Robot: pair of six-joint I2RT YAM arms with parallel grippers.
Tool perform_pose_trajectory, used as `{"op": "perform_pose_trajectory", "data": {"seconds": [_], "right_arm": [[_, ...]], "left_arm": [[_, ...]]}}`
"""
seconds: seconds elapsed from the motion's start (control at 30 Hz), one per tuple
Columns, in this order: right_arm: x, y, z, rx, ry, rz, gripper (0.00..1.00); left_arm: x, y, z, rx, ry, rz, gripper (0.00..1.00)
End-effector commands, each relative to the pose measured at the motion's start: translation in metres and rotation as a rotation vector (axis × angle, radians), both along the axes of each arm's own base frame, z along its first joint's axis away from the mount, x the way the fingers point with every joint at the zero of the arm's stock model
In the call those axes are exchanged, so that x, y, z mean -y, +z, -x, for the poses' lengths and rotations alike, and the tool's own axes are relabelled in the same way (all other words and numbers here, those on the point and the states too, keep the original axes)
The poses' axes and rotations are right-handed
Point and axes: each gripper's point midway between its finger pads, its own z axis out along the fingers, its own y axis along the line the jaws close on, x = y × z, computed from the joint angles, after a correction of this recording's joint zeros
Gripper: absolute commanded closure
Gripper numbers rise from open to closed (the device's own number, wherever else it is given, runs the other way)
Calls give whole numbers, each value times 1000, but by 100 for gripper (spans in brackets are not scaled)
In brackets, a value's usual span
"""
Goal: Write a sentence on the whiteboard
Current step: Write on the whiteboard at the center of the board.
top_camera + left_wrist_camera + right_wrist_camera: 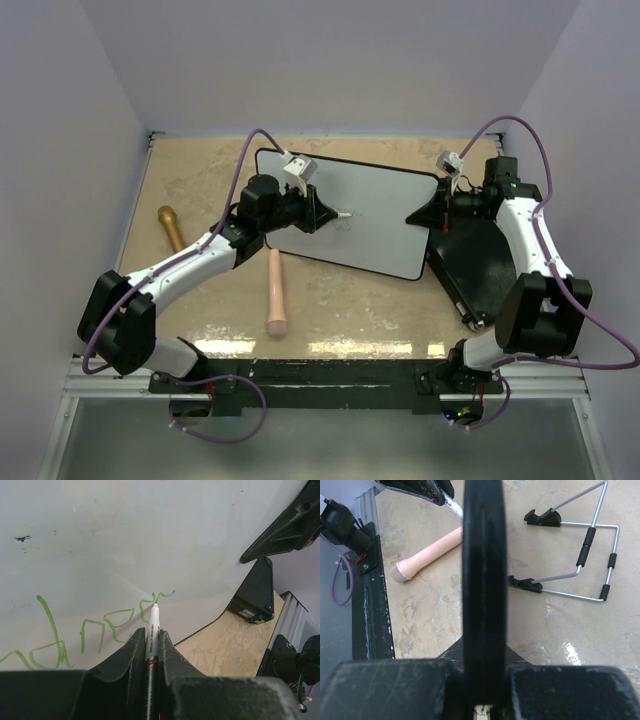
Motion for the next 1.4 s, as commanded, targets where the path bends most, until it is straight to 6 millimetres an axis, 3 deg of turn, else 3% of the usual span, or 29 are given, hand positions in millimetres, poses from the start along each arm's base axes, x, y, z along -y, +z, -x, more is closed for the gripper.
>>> {"op": "perform_pose_trajectory", "data": {"seconds": [0.0,0.67,1.37], "right_arm": [[3,3,-1,46,-6,53,100],[3,3,-1,47,-5,54,100],[3,3,-2,44,-4,52,100]], "left_arm": [[-2,1,-4,26,-3,-2,100],[12,-2,-1,5,-57,24,100],[15,-22,-1,-35,-71,-10,100]]}}
